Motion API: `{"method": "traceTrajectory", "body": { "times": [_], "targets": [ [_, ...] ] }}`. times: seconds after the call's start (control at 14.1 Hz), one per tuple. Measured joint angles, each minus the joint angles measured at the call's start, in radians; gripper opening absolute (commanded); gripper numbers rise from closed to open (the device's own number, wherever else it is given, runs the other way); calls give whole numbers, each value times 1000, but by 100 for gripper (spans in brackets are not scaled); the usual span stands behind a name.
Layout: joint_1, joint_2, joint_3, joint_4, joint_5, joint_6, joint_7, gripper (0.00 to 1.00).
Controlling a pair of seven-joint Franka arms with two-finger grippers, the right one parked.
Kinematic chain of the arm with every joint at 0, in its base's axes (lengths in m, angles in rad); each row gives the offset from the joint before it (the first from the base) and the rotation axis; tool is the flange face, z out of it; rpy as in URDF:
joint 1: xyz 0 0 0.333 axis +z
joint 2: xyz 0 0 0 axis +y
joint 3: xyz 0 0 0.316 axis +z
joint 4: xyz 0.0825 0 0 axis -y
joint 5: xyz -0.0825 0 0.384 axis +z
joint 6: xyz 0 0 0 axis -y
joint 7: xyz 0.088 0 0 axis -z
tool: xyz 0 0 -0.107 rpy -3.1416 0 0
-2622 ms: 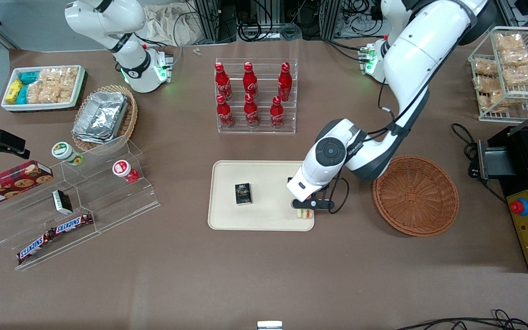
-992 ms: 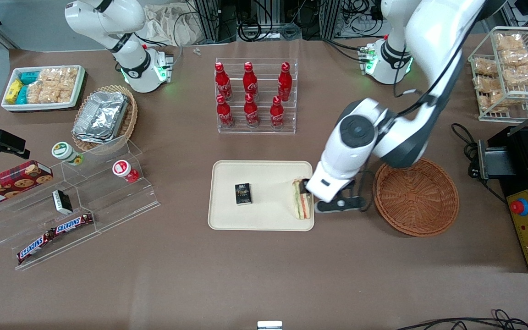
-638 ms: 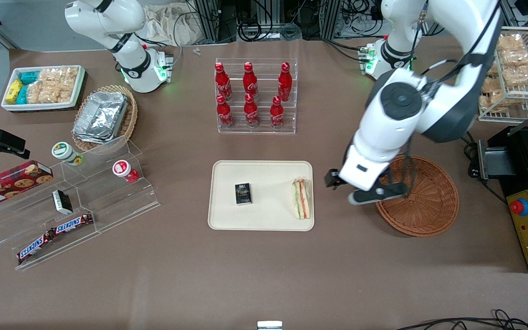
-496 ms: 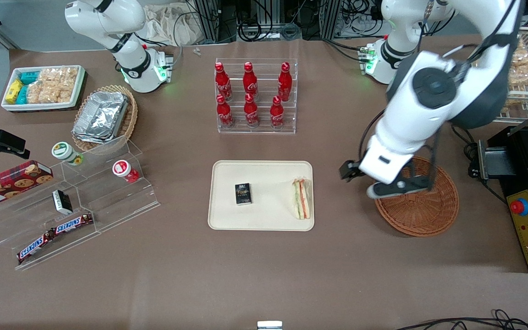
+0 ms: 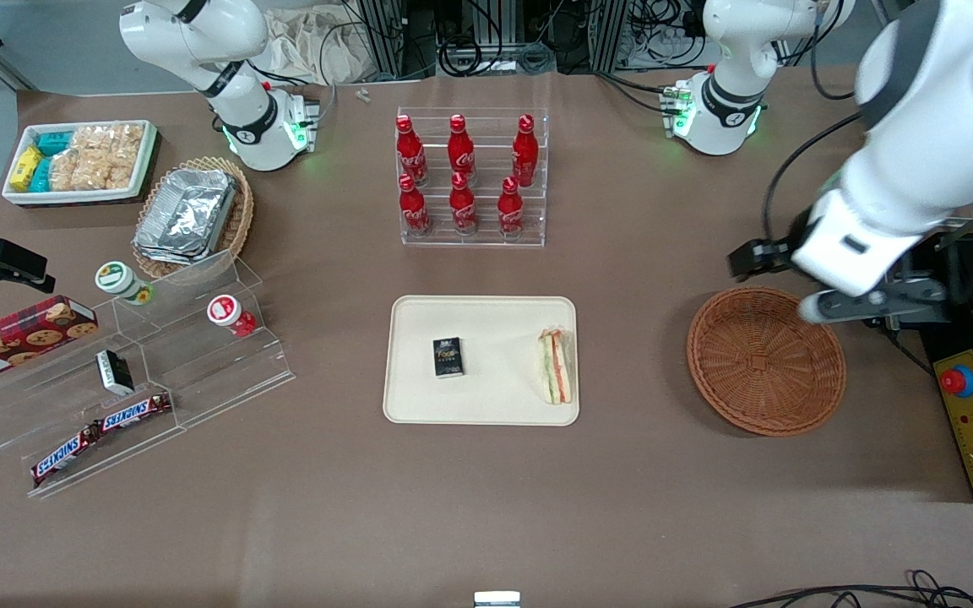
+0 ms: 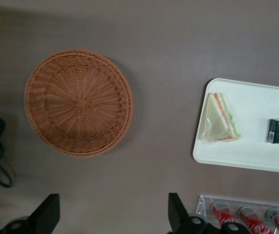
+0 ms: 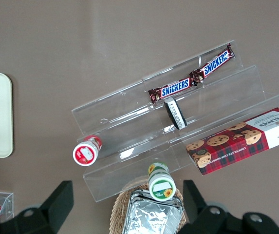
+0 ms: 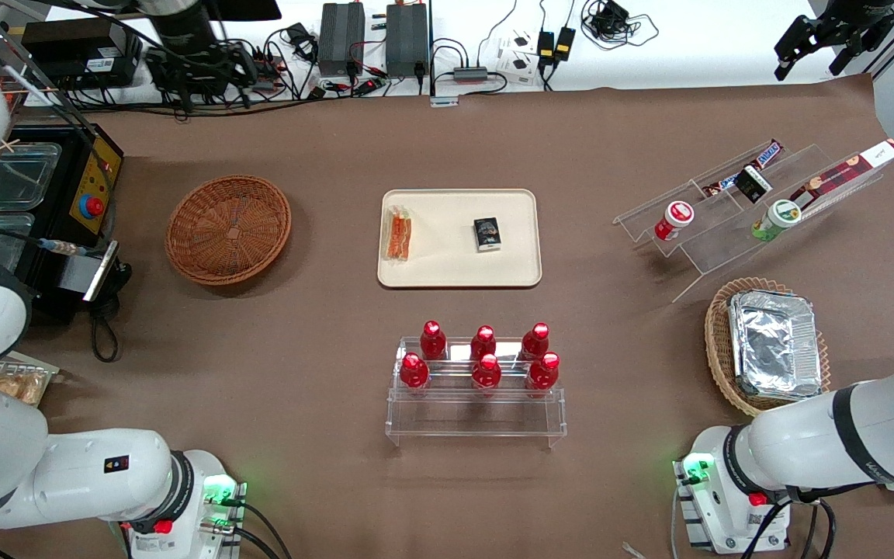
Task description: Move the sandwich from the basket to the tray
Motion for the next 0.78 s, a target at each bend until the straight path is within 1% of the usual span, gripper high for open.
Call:
{"method": "traceTrajectory", "body": {
  "times": [0.14, 0.28, 0.5, 0.78],
  "targets": [
    [0, -50, 58, 1, -11, -67, 48, 100],
    [-6, -88, 93, -2, -12, -90, 56, 100],
    [-15, -118, 107, -28, -12, -96, 58, 100],
    [-36, -123, 111, -43, -11, -96, 57, 100]
  ]
}}
